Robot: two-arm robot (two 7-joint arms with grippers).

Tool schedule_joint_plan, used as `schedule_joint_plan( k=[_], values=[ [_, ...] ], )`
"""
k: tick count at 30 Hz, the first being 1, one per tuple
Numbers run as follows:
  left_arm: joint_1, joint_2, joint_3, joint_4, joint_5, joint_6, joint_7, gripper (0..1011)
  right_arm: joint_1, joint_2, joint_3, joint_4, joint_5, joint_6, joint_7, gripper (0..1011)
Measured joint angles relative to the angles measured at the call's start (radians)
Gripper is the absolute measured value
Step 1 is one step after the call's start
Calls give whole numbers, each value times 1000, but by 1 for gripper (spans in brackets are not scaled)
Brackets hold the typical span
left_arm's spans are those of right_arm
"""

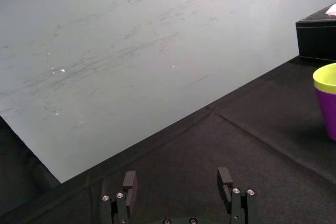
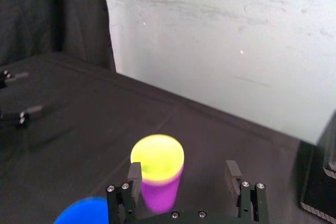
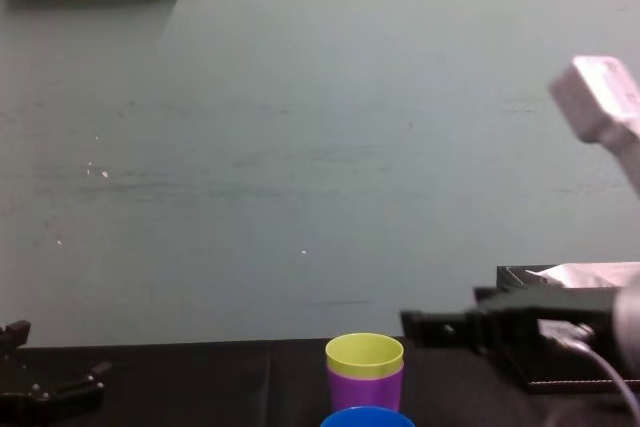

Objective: Stack the three plastic cups sequentially using one hand.

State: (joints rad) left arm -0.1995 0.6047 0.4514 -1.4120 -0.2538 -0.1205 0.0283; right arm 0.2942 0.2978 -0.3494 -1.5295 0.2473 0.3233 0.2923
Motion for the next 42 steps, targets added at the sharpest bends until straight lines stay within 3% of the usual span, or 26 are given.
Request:
schedule_joint_plan(
  k=[7, 17, 26, 42],
  values=[
    [0, 0, 0, 0, 0, 0, 0, 1000, -141, 76, 35, -130, 22, 17, 12, 1004],
    [0, 0, 0, 0, 0, 0, 0, 1000, -260, 129, 48, -207, 33, 13, 22, 1004],
    [0, 0, 0, 0, 0, 0, 0, 1000, -286, 128, 18, -202, 44, 17, 39, 1004],
    [0, 0, 0, 0, 0, 0, 0, 1000, -237, 103, -52, -160, 35, 47, 46, 1004]
  ],
)
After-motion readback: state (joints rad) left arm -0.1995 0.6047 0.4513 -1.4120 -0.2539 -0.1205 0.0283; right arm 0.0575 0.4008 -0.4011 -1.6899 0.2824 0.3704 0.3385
